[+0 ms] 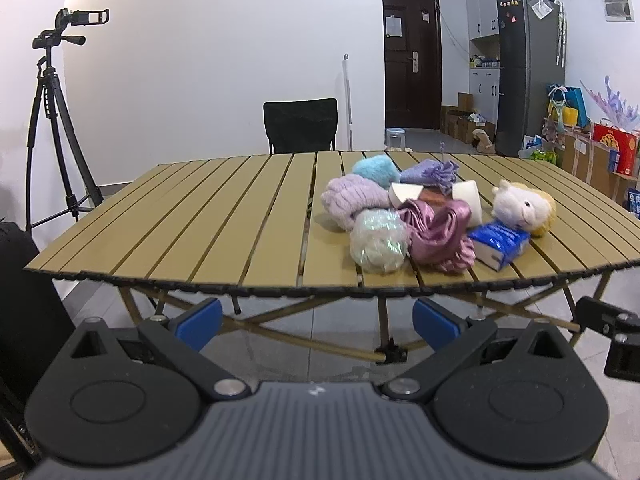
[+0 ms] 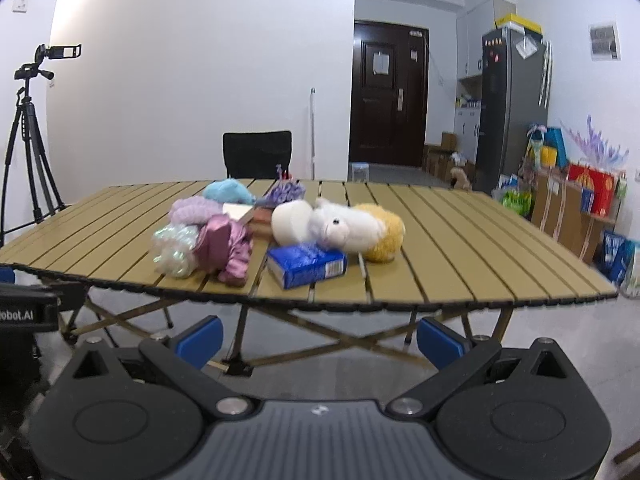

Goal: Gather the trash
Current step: 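Move both tools forward over the table toward the trash items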

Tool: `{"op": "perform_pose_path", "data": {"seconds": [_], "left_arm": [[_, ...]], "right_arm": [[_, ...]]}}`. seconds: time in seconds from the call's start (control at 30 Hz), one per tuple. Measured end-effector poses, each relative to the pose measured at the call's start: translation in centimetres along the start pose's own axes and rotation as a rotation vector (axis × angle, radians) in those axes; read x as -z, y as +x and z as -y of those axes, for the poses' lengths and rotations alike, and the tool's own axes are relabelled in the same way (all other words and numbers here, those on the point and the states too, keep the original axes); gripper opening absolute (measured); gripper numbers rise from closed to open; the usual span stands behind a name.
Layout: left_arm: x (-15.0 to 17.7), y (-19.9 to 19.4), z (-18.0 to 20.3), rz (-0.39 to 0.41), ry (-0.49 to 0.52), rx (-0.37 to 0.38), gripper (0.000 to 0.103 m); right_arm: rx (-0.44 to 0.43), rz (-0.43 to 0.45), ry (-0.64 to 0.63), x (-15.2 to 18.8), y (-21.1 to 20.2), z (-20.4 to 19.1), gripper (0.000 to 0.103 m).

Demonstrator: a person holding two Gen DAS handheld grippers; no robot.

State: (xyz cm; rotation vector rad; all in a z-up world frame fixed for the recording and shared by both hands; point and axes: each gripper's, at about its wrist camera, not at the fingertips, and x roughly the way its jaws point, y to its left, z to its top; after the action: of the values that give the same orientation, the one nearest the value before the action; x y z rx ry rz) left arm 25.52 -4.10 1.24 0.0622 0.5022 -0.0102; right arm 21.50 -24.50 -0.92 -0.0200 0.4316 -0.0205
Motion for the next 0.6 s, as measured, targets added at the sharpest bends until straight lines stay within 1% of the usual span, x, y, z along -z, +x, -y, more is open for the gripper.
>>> {"op": "perform_pose_path", "data": {"seconds": [0.13, 0.23, 0.33, 0.47, 0.6], "left_arm": [[-1.3, 1.8, 0.3, 0.015, -0.007, 0.0, 0.103], [-1.9, 3.2, 0.5, 0.006, -0.023, 0.0, 0.103], [-2.5, 4.4, 0.8, -0.006, -0.038, 0.001, 0.103], [-3.1, 5.3, 1.1, -0.015, -0.047, 0.006, 0.103], [-3.7, 6.6, 1.3, -0.037, -0.066, 0.005, 0.103]], "right_arm": [[0.006, 0.009, 0.013, -0.7, 2.4, 0.6, 0.103], [-0.009, 0.047, 0.037, -0.9, 3.9, 1.1, 0.103], [-0.008, 0.05, 0.069, -1.2, 5.4, 1.6, 0.103], [-0.035, 0.082, 0.104, -1.5, 6.8, 2.2, 0.103], [-0.093, 0.117, 0.137, -1.9, 7.7, 2.9, 0.103]]}}
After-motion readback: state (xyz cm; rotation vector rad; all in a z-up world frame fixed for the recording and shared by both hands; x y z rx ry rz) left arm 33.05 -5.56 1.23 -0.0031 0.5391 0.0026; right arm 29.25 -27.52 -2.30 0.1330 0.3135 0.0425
